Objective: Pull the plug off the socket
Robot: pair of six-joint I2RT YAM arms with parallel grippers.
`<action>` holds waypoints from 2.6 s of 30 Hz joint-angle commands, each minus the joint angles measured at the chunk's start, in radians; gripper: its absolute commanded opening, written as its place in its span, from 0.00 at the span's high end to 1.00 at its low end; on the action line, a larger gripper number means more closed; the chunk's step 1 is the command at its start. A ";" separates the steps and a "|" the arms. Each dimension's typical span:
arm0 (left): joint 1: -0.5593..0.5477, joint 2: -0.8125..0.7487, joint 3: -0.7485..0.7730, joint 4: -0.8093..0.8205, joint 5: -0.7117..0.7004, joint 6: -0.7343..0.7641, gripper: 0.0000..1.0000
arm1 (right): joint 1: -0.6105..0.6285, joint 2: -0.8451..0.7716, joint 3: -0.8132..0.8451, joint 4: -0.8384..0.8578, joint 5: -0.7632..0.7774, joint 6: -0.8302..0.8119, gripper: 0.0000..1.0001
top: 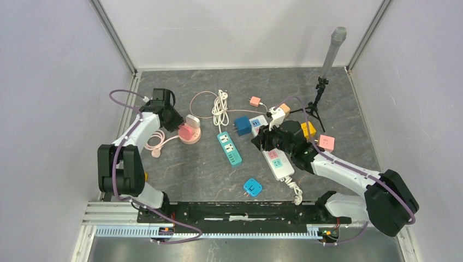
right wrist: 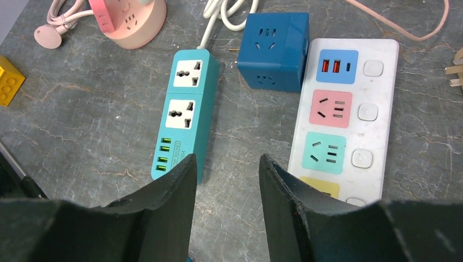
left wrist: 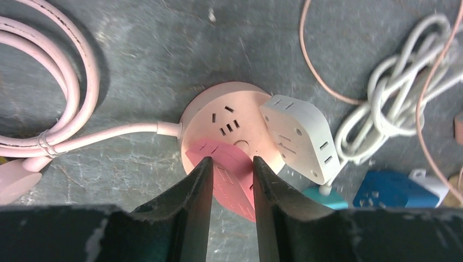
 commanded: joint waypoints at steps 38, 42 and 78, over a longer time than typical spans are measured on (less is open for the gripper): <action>-0.090 -0.399 -0.125 -0.126 0.001 0.114 0.29 | 0.218 0.930 0.704 0.463 0.022 -0.029 0.76; -0.090 -0.362 -0.139 -0.104 0.036 0.101 0.27 | 0.252 0.844 0.593 0.451 0.120 -0.036 0.85; -0.159 -0.269 -0.277 -0.083 0.019 0.008 0.63 | 0.349 0.704 0.576 0.162 0.218 0.002 0.57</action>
